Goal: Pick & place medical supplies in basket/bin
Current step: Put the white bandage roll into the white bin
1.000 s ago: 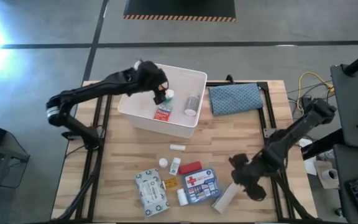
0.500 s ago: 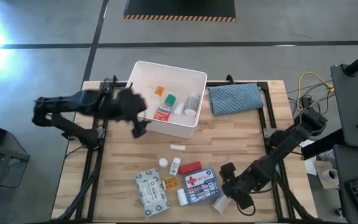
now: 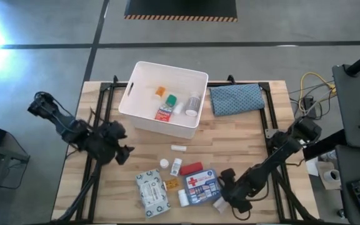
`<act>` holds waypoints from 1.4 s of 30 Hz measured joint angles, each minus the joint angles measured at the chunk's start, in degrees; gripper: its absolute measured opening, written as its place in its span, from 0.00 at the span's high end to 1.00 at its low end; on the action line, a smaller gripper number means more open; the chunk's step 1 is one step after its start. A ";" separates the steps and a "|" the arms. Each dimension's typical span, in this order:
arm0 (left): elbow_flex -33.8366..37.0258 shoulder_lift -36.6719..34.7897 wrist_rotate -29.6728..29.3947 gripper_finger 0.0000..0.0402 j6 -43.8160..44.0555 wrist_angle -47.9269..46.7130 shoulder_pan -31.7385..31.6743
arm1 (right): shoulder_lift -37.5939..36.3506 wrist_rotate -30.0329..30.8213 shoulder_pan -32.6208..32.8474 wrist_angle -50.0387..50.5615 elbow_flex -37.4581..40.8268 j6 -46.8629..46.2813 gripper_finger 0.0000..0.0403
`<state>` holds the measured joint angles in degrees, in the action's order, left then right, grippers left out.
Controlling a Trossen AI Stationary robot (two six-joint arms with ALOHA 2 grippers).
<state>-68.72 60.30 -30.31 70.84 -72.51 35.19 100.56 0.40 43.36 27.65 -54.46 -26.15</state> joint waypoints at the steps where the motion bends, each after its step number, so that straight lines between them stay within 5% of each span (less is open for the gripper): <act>1: 1.04 0.21 0.26 0.24 1.93 -0.06 1.02 | -0.28 -0.06 -0.19 1.04 -0.12 -2.70 0.26; 9: 7.11 3.53 2.79 0.26 8.86 0.06 5.34 | -7.35 1.51 -0.50 14.17 -3.23 -20.64 0.76; 12: 9.21 4.71 2.94 0.26 9.30 1.07 6.10 | -12.88 6.02 -0.53 17.71 -5.67 -26.88 0.77; 15: 11.78 5.60 2.93 0.26 9.34 3.32 6.72 | -20.04 16.82 -1.48 25.37 -10.17 -35.14 0.77; 18: 15.33 6.28 2.97 0.26 9.96 7.52 7.35 | -26.03 36.06 -4.85 31.46 -15.42 -42.79 0.77; 20: 17.99 6.60 3.27 0.26 10.16 11.63 7.97 | -29.13 46.55 -10.06 31.43 -18.75 -43.33 0.77; 22: 20.40 6.66 3.73 0.26 10.25 16.44 8.88 | -30.45 49.82 -17.72 28.27 -20.99 -36.81 0.76; 24: 21.80 6.64 3.79 0.26 11.21 20.56 9.72 | -30.27 45.85 -26.32 20.06 -22.48 -23.63 0.73; 27: 22.26 6.65 4.67 0.26 16.02 22.18 11.58 | -28.00 30.36 -39.50 6.66 -24.12 -7.14 0.68; 32: 20.80 9.24 7.52 0.26 28.27 23.44 17.71 | -19.82 5.41 -56.81 -2.52 -29.26 -3.84 0.58; 38: 19.27 17.92 7.74 0.26 43.89 30.22 23.59 | -7.47 -11.23 -63.98 0.74 -36.50 -3.85 0.42; 42: 17.19 25.06 7.72 0.26 49.48 36.56 24.03 | -3.31 -14.56 -64.61 1.77 -41.72 0.81 0.32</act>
<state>-51.53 85.35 -22.59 120.32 -35.95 59.22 97.25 -14.16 -21.24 29.43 -96.18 -25.34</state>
